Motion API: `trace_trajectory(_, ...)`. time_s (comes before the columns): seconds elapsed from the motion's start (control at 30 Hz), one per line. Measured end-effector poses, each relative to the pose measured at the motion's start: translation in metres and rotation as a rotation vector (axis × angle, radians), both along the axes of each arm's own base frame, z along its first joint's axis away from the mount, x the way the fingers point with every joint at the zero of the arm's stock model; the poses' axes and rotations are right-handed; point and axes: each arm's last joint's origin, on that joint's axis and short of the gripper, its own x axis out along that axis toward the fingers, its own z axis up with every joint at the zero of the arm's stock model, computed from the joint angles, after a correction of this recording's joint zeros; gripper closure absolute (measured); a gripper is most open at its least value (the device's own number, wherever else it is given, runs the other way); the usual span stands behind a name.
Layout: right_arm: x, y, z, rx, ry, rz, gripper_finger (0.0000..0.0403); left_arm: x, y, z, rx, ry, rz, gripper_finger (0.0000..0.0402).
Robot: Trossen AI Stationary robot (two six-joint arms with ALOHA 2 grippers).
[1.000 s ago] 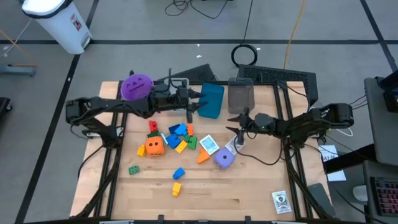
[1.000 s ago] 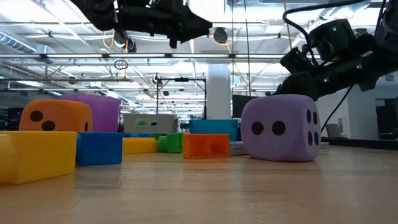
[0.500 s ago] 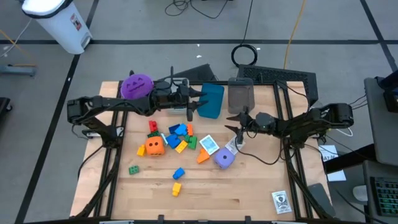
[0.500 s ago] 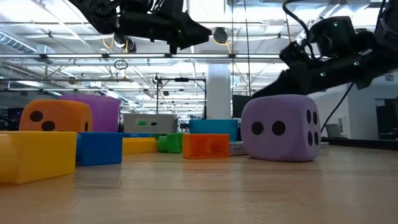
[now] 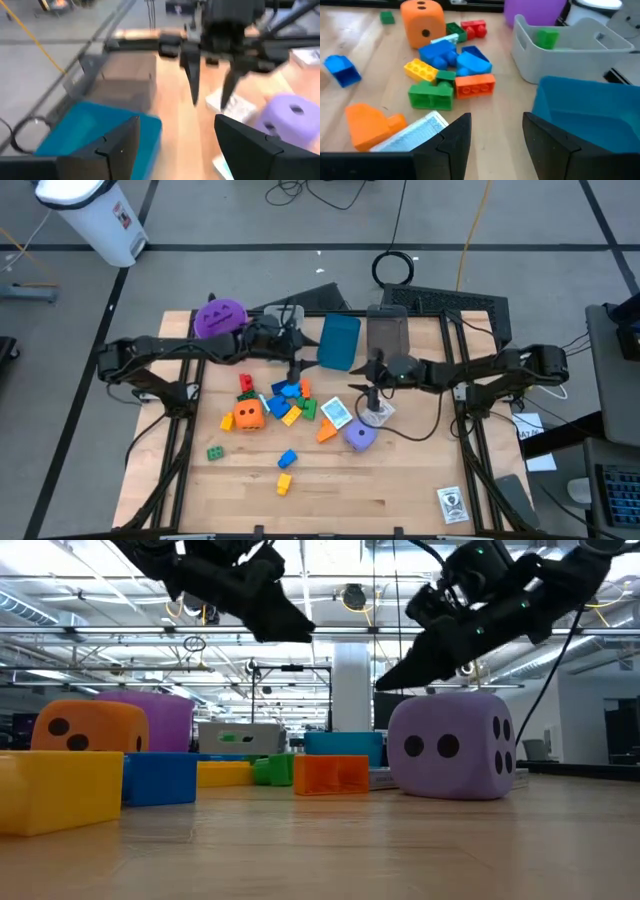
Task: Pick & Place Toys
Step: Put the purple dice into the blue bin
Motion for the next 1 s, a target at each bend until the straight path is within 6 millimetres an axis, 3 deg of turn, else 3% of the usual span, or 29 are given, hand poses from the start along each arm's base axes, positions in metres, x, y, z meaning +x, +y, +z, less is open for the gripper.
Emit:
trace_trajectory(0.17,0.012,0.001,0.021,0.039,0.028,0.095,0.0234,-0.015,-0.013,0.005,-0.044,0.090,-0.026,0.0141)
trace_trajectory(0.33,0.022,0.008,0.043,0.040,0.099,0.176,0.0234,-0.010,-0.034,-0.005,-0.091,0.068,-0.179,0.0152)
trace_trajectory(0.57,0.029,0.040,0.075,-0.047,0.191,0.312,0.0234,-0.013,-0.059,-0.032,-0.102,-0.126,-0.247,0.0158)
trace_trajectory(0.67,0.030,0.056,0.085,-0.115,0.211,0.284,0.0234,-0.018,-0.064,-0.040,-0.121,-0.172,-0.257,0.0158)
trace_trajectory(0.83,0.027,0.081,0.085,-0.230,0.280,0.279,0.0234,-0.021,-0.065,-0.047,-0.135,-0.169,-0.256,0.0158)
trace_trajectory(1.0,0.030,0.096,0.072,-0.222,0.336,0.318,0.0234,-0.020,-0.065,-0.038,-0.125,-0.263,-0.261,0.0158)
